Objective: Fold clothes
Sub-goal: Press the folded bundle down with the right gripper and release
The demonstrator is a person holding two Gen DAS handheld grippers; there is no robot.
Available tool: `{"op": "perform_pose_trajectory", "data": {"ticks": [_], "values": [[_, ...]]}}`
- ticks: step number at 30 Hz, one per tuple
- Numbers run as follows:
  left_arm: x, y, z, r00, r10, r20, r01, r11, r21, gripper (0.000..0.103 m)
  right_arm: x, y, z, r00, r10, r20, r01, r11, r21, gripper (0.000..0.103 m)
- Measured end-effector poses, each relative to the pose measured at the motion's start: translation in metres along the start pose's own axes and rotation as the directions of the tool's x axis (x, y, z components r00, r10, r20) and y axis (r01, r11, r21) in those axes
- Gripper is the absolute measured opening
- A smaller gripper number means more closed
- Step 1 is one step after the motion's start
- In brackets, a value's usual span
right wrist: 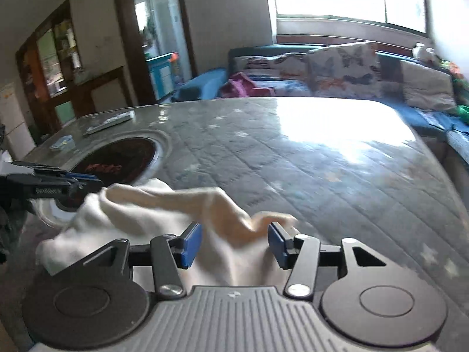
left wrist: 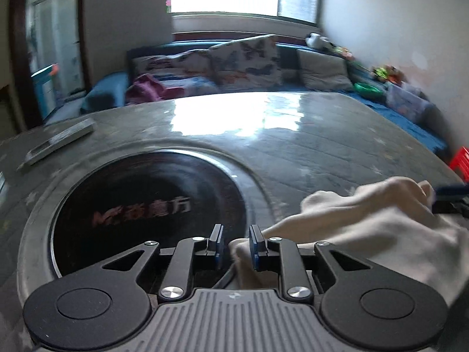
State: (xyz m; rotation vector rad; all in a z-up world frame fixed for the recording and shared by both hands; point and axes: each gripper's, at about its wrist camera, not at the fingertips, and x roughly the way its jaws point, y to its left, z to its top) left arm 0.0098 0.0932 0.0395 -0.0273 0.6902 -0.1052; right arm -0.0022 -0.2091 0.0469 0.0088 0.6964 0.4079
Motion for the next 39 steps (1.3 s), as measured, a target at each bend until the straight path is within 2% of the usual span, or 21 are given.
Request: {"op": "perform_pose_trajectory", "data": {"ticks": [4, 9, 12, 18, 20, 23, 25, 28, 32, 39], "values": [[-0.028, -0.005, -0.008, 0.999, -0.021, 0.040, 0.022, 0.999, -0.026, 0.020, -0.025, -0.010, -0.017, 1.000, -0.003, 0.008, 0.002, 0.998, 0.065, 0.051], [-0.059, -0.023, -0.029, 0.996, -0.079, 0.036, 0.079, 0.997, -0.008, 0.021, -0.046, -0.017, -0.034, 0.999, 0.045, 0.002, -0.045, 0.990, 0.133, 0.046], [-0.066, -0.025, -0.040, 0.996, -0.082, 0.018, 0.083, 0.996, -0.014, 0.022, -0.050, -0.016, -0.041, 0.998, 0.064, -0.005, -0.063, 0.989, 0.133, 0.045], [-0.078, -0.024, -0.062, 0.997, -0.078, -0.024, 0.077, 0.996, -0.033, 0.022, -0.048, -0.015, -0.048, 0.996, 0.080, -0.027, -0.075, 0.984, 0.161, 0.026], [-0.080, -0.024, -0.066, 0.996, -0.080, -0.025, 0.079, 0.996, -0.037, 0.021, -0.048, -0.014, -0.049, 0.997, 0.077, -0.029, -0.071, 0.984, 0.162, 0.017], [-0.082, -0.022, -0.068, 0.996, -0.085, -0.027, 0.084, 0.996, -0.041, 0.019, -0.052, -0.011, -0.050, 0.997, 0.074, -0.018, -0.070, 0.985, 0.157, 0.009], [-0.083, -0.020, -0.070, 0.996, -0.087, -0.029, 0.086, 0.995, -0.044, 0.011, -0.054, -0.009, -0.050, 0.997, 0.071, -0.015, -0.068, 0.987, 0.147, 0.009], [-0.084, -0.018, -0.073, 0.995, -0.090, -0.032, 0.089, 0.995, -0.047, 0.006, -0.057, -0.006, -0.048, 0.998, 0.065, -0.006, -0.064, 0.989, 0.130, 0.008], [-0.086, -0.016, -0.077, 0.995, -0.095, -0.036, 0.093, 0.994, -0.053, 0.005, -0.072, 0.001, -0.045, 0.997, 0.065, 0.031, -0.069, 0.991, 0.118, 0.007], [-0.089, -0.011, -0.083, 0.994, -0.102, -0.044, 0.099, 0.993, -0.062, 0.006, -0.068, 0.001, -0.052, 0.997, 0.070, -0.027, -0.066, 0.990, 0.121, 0.010]]}}
